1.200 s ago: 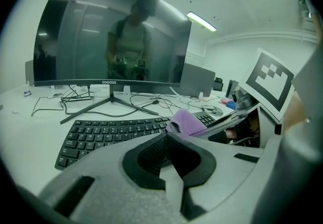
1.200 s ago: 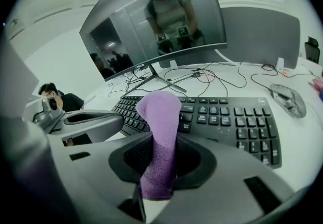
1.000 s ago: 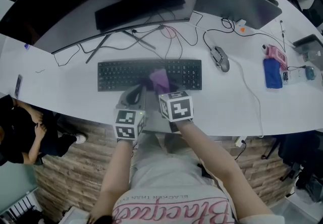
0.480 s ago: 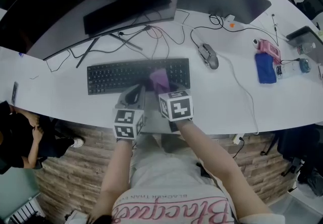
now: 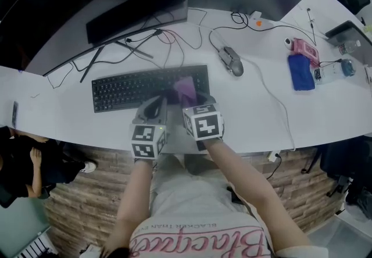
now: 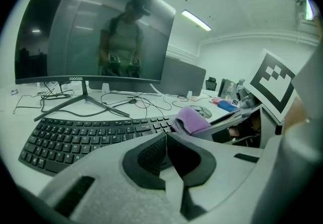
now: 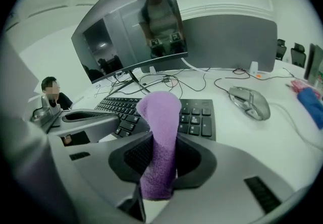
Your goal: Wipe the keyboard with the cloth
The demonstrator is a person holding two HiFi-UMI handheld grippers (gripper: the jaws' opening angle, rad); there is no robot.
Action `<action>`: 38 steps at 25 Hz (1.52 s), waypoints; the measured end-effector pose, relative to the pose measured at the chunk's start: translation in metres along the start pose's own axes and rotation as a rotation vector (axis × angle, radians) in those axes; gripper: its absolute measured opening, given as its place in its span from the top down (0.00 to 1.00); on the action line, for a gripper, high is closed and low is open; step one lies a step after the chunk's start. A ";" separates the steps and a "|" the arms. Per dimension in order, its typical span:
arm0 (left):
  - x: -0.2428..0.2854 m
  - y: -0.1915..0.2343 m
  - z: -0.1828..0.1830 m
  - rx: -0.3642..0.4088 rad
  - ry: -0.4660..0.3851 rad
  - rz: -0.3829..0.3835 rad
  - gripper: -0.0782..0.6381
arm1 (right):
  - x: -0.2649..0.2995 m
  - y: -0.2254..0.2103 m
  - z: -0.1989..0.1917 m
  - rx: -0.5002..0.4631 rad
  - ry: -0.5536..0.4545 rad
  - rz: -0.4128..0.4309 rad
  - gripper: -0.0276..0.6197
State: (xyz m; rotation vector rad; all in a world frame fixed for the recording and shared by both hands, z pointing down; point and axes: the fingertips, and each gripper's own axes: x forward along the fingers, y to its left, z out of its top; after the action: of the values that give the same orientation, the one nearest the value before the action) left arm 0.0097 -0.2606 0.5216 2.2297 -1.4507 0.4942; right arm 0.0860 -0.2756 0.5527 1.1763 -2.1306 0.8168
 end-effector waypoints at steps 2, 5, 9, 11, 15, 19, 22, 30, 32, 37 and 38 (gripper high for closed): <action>0.005 -0.005 0.000 0.003 0.003 -0.009 0.88 | -0.003 -0.007 -0.001 0.005 -0.004 -0.006 0.81; 0.012 -0.014 -0.001 0.006 0.006 -0.023 0.88 | -0.009 -0.017 -0.003 -0.001 -0.007 -0.023 0.81; 0.018 -0.027 0.002 0.017 0.005 -0.045 0.88 | -0.019 -0.038 -0.004 0.003 -0.010 -0.064 0.81; 0.021 -0.032 0.004 0.023 0.003 -0.054 0.88 | -0.024 -0.048 -0.006 0.017 -0.011 -0.081 0.81; 0.023 -0.040 0.009 0.036 -0.004 -0.068 0.88 | -0.033 -0.065 -0.007 0.034 -0.015 -0.127 0.81; 0.021 -0.040 0.014 0.042 -0.014 -0.069 0.88 | -0.041 -0.081 -0.010 0.016 -0.004 -0.184 0.81; 0.015 -0.037 0.019 0.045 -0.025 -0.068 0.88 | -0.049 -0.095 -0.012 0.019 0.003 -0.235 0.81; -0.015 -0.016 0.041 0.074 -0.082 -0.054 0.88 | -0.090 -0.100 0.008 0.033 -0.082 -0.300 0.81; -0.026 -0.009 0.050 0.090 -0.101 -0.043 0.88 | -0.104 -0.088 0.024 0.028 -0.143 -0.295 0.81; -0.055 0.005 0.076 0.099 -0.175 -0.029 0.88 | -0.128 -0.038 0.066 -0.022 -0.286 -0.249 0.81; -0.062 0.007 0.082 0.103 -0.197 -0.030 0.88 | -0.131 -0.026 0.075 -0.038 -0.311 -0.234 0.81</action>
State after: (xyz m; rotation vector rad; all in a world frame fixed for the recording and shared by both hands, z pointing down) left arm -0.0160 -0.2595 0.4217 2.4361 -1.5161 0.3545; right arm 0.1543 -0.2728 0.4156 1.5820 -2.1795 0.5137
